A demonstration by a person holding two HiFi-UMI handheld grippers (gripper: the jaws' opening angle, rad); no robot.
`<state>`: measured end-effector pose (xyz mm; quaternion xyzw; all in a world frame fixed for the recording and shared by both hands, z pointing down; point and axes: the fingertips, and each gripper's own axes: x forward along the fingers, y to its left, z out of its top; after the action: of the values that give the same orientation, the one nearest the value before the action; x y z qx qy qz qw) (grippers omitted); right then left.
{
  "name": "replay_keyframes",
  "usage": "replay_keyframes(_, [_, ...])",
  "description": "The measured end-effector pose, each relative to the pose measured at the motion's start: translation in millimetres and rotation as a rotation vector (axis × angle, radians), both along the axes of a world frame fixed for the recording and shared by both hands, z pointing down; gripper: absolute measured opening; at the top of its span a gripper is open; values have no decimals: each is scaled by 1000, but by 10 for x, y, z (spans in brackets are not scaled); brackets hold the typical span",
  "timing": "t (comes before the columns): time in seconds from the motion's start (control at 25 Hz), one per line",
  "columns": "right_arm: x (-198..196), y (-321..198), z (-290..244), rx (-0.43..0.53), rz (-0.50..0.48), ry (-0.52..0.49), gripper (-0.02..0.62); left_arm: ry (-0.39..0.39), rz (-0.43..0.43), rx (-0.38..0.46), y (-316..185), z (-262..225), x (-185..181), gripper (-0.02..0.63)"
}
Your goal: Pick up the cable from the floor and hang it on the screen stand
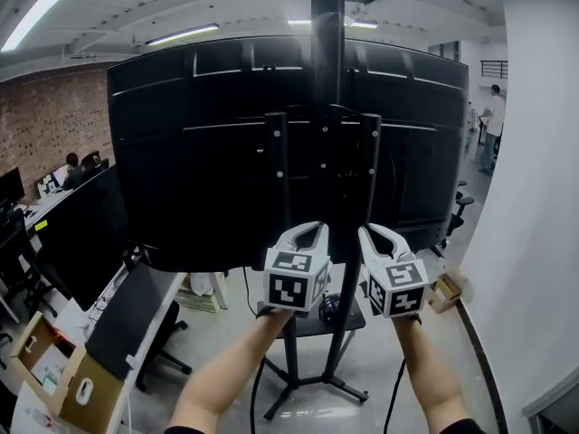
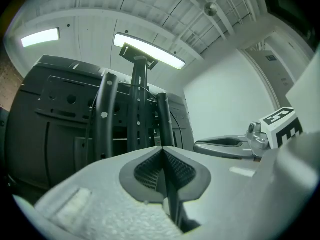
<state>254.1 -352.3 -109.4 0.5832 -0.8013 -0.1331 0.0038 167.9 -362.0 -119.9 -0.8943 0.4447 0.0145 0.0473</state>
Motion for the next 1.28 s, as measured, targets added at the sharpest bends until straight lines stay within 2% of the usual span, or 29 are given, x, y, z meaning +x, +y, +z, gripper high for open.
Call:
replay_keyframes(0.2, [-397, 450, 366, -81, -20, -32, 15, -1, -17, -52, 391, 362, -289, -2])
replay_keyframes(0.48, [-726, 913, 515, -127, -41, -71, 6, -27, -19, -77, 836, 618, -502, -2])
replay_keyframes(0.84, [-988, 1296, 555, -160, -44, -80, 5, -39, 5, -85, 1268, 670, -590, -2])
replay_keyframes(1.28, [-1136, 1496, 447, -142, -45, -74, 5, -59, 2, -69, 1466, 643, -686, -2])
